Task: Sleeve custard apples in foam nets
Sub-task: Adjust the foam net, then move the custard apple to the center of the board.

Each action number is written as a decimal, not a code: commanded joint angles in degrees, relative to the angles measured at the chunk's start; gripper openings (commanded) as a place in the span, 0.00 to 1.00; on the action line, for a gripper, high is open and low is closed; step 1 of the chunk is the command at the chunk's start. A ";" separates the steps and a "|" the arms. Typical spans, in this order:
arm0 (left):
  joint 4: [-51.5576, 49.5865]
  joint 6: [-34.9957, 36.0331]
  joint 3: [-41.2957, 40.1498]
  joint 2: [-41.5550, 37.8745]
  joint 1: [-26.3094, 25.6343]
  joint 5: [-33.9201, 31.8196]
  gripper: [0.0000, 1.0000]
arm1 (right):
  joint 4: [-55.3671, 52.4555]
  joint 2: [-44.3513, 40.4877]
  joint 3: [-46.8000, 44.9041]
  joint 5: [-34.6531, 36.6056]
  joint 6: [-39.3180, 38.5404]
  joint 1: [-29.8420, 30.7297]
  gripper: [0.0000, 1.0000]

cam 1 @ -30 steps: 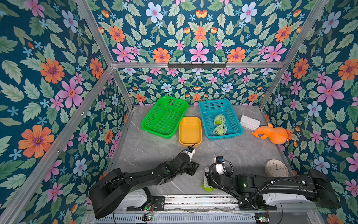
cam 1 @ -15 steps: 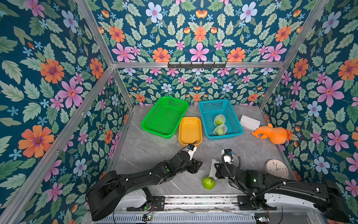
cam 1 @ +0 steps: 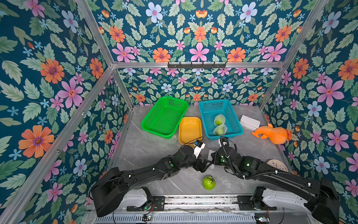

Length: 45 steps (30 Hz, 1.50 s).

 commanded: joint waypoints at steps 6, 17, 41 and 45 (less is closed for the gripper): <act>1.39 0.33 0.39 1.34 -0.02 -0.62 0.75 | 1.92 -0.80 -0.61 -2.73 -0.23 -0.13 0.00; 3.37 -0.45 0.85 4.26 -0.02 3.70 0.00 | 4.58 -0.45 -2.24 -3.07 0.19 -0.10 0.02; -6.91 -6.69 -6.10 -12.96 12.37 -21.28 0.00 | -19.82 5.29 1.75 -6.68 0.89 14.88 0.99; -6.08 -6.78 -6.91 -14.13 12.98 -22.36 0.00 | -19.61 8.61 0.97 -7.37 3.75 16.73 0.99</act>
